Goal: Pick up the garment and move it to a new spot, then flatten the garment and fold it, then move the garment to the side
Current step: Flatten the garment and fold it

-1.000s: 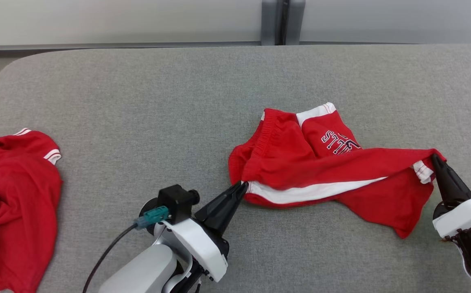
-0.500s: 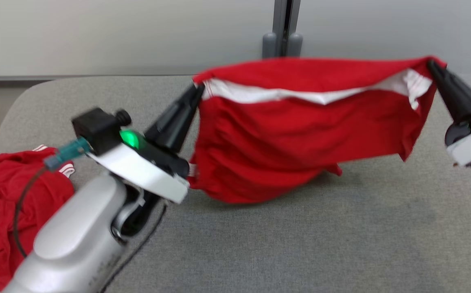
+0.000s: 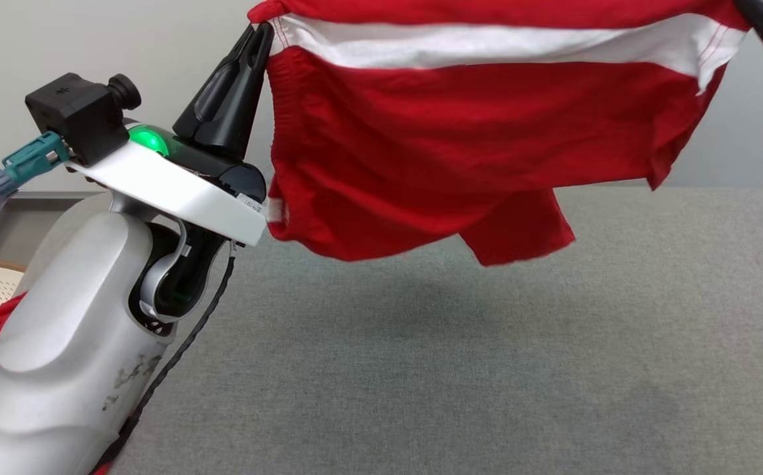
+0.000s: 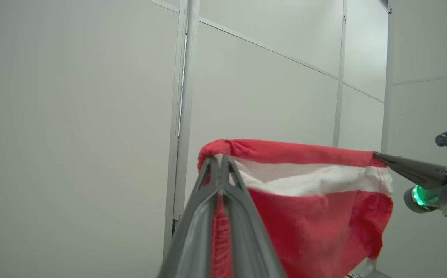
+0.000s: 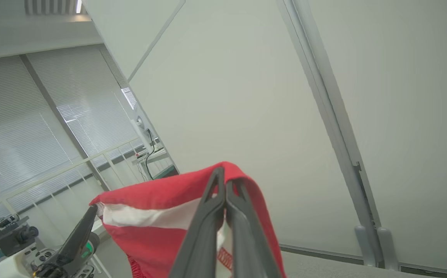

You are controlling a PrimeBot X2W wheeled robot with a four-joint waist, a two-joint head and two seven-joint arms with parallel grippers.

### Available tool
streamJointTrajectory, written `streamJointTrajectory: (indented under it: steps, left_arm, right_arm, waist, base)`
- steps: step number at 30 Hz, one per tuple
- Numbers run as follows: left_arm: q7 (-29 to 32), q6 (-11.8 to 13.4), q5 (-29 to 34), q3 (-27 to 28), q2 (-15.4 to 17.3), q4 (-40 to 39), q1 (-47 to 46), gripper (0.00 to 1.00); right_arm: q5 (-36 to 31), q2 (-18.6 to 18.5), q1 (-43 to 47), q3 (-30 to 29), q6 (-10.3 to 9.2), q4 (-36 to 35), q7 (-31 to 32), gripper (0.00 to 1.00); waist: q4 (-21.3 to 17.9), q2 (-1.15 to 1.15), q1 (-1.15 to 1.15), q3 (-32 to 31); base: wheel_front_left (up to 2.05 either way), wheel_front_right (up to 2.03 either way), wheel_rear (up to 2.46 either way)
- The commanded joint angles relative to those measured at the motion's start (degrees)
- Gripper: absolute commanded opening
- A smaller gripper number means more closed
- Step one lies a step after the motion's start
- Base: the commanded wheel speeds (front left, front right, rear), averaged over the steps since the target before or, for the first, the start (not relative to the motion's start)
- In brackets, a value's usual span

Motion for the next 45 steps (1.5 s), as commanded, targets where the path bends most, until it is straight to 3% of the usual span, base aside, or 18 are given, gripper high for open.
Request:
streamJointTrajectory:
  steps: [1, 9, 16, 20, 25, 29, 32, 37, 45]
  left_arm:
    - [0.36, 0.62, -0.46, 0.25, 0.35, -0.76, 0.97, 0.00]
    - [4.17, 3.36, -0.55, -0.50, 3.56, -6.47, 4.03, 0.00]
    - [9.92, 2.76, -0.51, -1.14, 5.67, -5.98, -1.25, 0.00]
    - [11.54, 1.74, 0.59, -0.69, 5.56, -2.85, -7.62, 0.00]
    - [11.00, -0.66, 4.26, 0.26, 4.03, 5.95, -22.17, 0.00]
    - [6.07, -2.20, 9.09, 0.22, 2.38, 14.61, -32.79, 0.00]
    - [0.80, -3.34, 12.25, -0.77, 1.27, 20.29, -38.28, 0.00]
    - [-4.02, -4.66, 14.24, -3.11, -1.34, 27.02, -40.11, 0.00]
    - [-5.04, -5.05, 16.50, -9.39, -3.68, 28.31, -31.08, 0.00]
  right_arm:
    - [2.49, -0.31, 1.00, -0.70, 0.01, 0.01, 1.62, 0.00]
    - [10.15, -5.30, 5.56, -4.04, 0.01, -2.31, 7.30, 0.00]
    - [5.71, -7.21, -0.34, -3.61, 0.01, -1.18, 7.42, 0.00]
    - [0.77, -5.08, -8.57, -2.99, 0.01, 1.24, 6.72, 0.00]
    - [-11.01, 2.25, -26.25, -1.79, 0.01, 8.73, 2.86, 0.00]
    - [-21.02, 7.88, -37.29, -0.61, 0.01, 14.05, -3.85, 0.00]
    - [-24.63, 11.23, -41.59, -0.29, 0.01, 17.41, -9.54, 0.00]
    - [-24.30, 13.87, -39.75, 2.77, 0.01, 20.04, -13.43, 0.00]
    - [-19.11, 12.51, -28.58, 9.43, 0.01, 22.63, -13.33, 0.00]
  waist:
    - [0.31, 0.00, 0.00, -0.60]
    - [0.29, 0.00, 0.00, -0.34]
    - [-1.36, 0.00, 0.00, 7.07]
    - [-2.46, 0.00, 0.00, 14.08]
    - [-3.97, 0.00, 0.00, 25.97]
    - [-4.42, 0.00, 0.00, 32.43]
    - [-4.29, 0.00, 0.00, 34.90]
    - [-3.38, 0.00, 0.00, 37.10]
    - [-2.12, 0.00, 0.00, 36.80]
  base:
    - [0.00, 0.00, 0.00]
    - [0.00, 0.00, 0.00]
    - [0.00, 0.00, 0.00]
    - [0.00, 0.00, 0.00]
    - [0.00, 0.00, 0.00]
    - [0.00, 0.00, 0.00]
    - [0.00, 0.00, 0.00]
    - [0.00, 0.00, 0.00]
    - [0.00, 0.00, 0.00]
